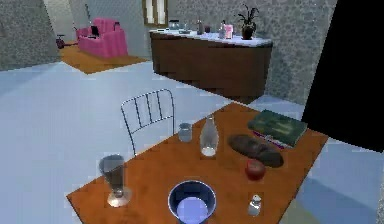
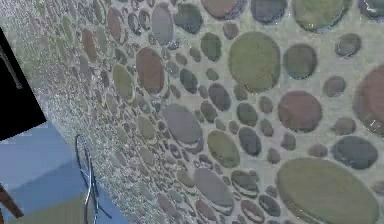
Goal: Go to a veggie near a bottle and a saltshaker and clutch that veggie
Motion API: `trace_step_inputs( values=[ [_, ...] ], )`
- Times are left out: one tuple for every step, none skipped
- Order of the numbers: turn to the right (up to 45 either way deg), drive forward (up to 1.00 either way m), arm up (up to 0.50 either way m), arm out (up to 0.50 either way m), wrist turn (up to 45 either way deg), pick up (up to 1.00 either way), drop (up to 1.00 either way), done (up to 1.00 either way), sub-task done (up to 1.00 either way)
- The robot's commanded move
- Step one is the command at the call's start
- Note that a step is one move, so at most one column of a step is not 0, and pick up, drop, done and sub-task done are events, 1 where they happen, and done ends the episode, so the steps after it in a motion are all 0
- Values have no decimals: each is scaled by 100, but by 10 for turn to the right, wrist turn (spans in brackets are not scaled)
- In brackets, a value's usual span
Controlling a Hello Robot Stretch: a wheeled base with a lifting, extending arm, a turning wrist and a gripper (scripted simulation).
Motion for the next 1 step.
trace_step_inputs(
  values=[
    [-450,0,0,0,0,0,0,0,0]
  ],
)
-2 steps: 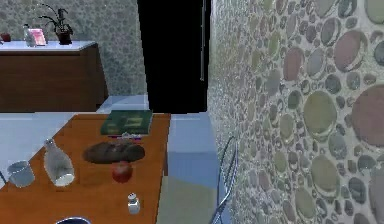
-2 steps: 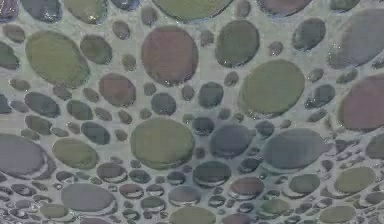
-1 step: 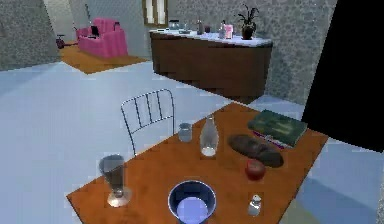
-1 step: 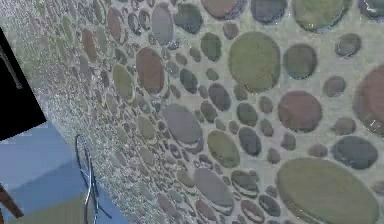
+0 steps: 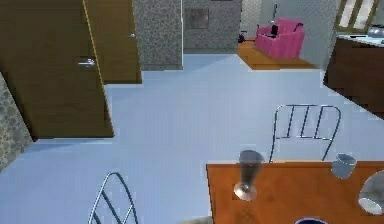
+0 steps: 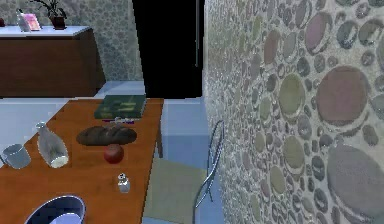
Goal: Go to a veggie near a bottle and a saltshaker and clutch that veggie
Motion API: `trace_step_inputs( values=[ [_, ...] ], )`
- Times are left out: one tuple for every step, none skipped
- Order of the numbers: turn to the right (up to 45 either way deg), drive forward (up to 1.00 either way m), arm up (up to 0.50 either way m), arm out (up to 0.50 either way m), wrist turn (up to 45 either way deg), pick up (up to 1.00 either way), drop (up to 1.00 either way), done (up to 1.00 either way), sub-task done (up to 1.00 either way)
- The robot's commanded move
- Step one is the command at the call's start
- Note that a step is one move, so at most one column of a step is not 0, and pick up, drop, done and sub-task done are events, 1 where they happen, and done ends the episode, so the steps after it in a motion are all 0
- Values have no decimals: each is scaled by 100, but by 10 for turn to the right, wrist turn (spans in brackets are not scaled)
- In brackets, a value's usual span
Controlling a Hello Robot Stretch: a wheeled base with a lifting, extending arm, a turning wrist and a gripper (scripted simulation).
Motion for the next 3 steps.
trace_step_inputs(
  values=[
    [-210,0,0,0,0,0,0,0,0],
    [0,0,50,0,0,0,0,0,0],
    [0,0,28,0,0,0,0,0,0]
  ],
)
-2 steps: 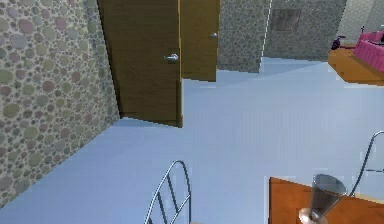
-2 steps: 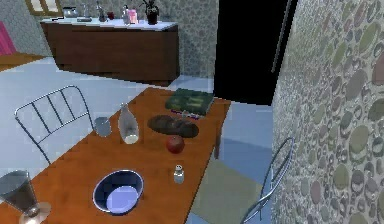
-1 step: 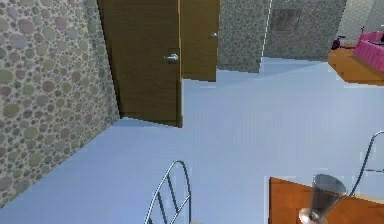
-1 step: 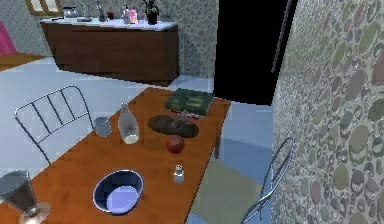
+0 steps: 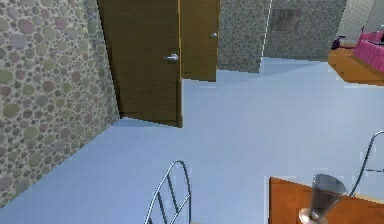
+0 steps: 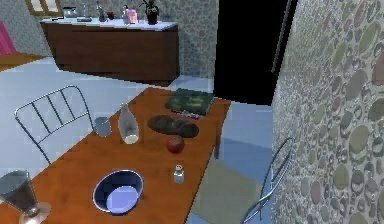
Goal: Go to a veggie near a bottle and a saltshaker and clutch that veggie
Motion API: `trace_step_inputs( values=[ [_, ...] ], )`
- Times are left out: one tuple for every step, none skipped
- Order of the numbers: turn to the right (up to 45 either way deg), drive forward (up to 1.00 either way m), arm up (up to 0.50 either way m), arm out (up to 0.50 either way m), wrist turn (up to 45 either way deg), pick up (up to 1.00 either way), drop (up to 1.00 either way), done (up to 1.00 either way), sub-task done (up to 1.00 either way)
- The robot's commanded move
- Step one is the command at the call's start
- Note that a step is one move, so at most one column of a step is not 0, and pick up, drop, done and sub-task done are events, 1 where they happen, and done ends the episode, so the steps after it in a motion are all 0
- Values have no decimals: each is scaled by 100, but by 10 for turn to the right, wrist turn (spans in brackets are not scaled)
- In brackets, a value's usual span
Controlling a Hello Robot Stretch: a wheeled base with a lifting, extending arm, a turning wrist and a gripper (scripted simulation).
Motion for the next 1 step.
trace_step_inputs(
  values=[
    [0,0,0,50,0,0,0,0,0]
  ],
)
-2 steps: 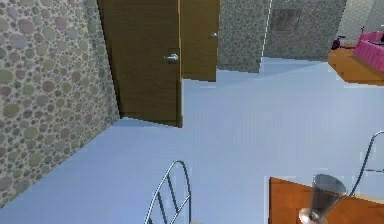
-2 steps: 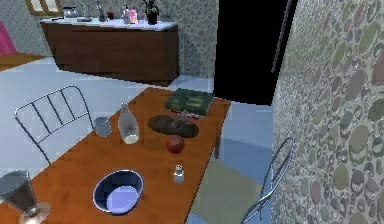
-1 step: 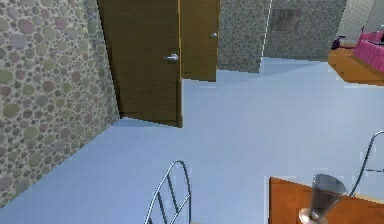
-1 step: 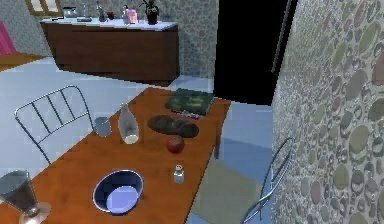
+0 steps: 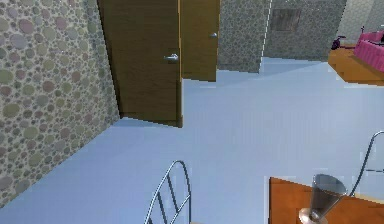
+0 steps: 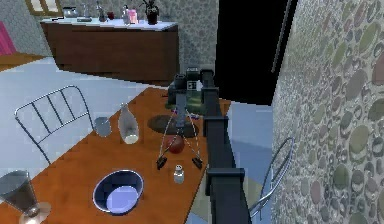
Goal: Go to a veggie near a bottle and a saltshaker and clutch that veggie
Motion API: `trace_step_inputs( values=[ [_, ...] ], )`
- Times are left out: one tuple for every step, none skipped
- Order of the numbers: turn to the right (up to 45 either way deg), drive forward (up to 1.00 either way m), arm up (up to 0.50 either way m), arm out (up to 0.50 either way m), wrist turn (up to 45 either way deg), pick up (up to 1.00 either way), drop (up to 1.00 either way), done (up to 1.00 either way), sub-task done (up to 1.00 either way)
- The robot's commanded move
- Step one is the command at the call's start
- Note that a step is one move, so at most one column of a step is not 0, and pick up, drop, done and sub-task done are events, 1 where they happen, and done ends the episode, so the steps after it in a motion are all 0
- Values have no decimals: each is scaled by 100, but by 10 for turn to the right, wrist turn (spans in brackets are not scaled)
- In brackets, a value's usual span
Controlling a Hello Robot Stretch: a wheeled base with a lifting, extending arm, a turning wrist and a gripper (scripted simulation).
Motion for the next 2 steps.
trace_step_inputs(
  values=[
    [0,0,0,0,450,0,0,0,0],
    [0,0,0,0,450,0,0,0,0]
  ],
)
